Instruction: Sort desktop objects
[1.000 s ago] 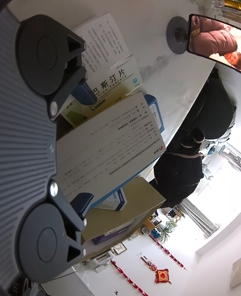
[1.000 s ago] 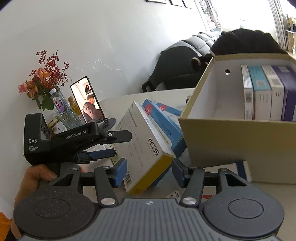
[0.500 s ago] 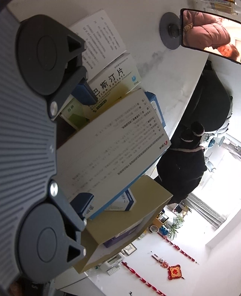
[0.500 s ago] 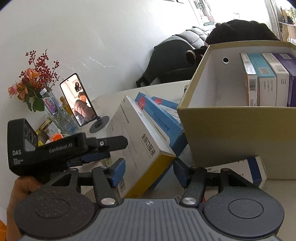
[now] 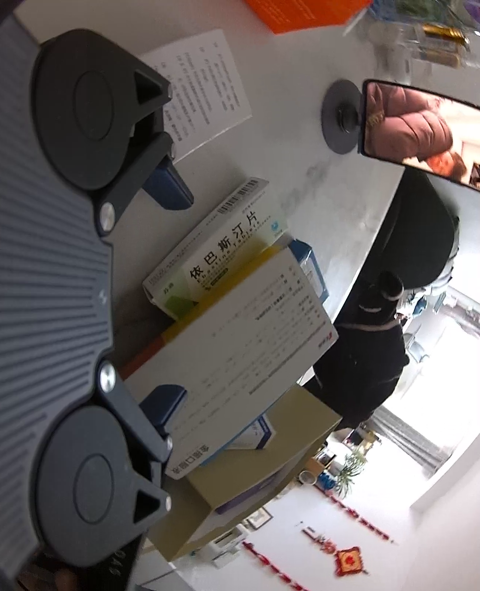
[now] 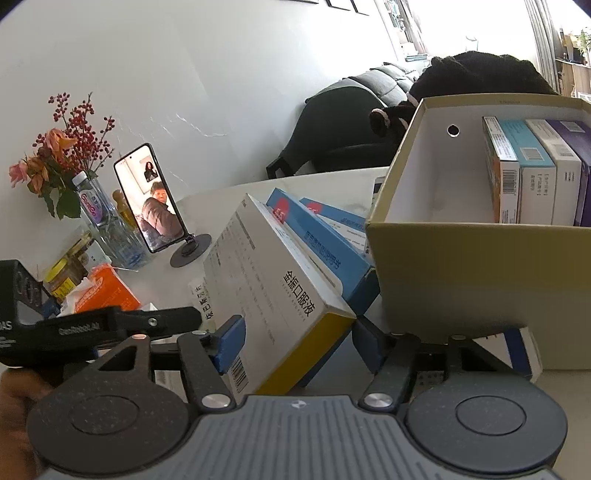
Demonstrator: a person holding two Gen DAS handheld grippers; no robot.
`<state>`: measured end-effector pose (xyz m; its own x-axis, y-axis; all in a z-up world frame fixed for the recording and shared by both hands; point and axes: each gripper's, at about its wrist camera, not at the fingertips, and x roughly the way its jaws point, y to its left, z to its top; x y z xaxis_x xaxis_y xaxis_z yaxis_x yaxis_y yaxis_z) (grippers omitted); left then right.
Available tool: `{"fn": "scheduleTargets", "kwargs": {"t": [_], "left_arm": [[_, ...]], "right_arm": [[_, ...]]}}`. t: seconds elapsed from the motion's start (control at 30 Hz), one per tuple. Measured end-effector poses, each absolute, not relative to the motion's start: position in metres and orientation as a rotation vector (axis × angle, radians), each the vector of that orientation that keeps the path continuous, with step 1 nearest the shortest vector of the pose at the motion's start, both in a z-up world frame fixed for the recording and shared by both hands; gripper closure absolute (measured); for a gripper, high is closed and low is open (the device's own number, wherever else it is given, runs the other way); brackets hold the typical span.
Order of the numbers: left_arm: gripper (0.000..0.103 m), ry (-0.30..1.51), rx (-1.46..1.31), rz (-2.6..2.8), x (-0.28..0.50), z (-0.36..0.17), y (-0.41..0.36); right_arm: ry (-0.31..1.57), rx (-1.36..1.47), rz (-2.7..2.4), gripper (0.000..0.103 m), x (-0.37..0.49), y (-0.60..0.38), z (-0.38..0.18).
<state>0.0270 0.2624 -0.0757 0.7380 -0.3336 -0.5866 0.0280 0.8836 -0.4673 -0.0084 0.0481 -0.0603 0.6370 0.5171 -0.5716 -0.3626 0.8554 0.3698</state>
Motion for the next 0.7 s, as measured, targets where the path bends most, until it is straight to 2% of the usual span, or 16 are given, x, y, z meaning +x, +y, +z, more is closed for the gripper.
{"fn": "scheduleTargets", "kwargs": {"t": [0.2, 0.7], "left_arm": [[0.0, 0.727, -0.5, -0.193, 0.03, -0.074, 0.264], [0.0, 0.706, -0.606, -0.21, 0.034, -0.072, 0.264]], "right_arm": [[0.707, 0.193, 0.483, 0.035, -0.007, 0.057, -0.062], [0.659, 0.243, 0.486, 0.058, -0.022, 0.051, -0.052]]}}
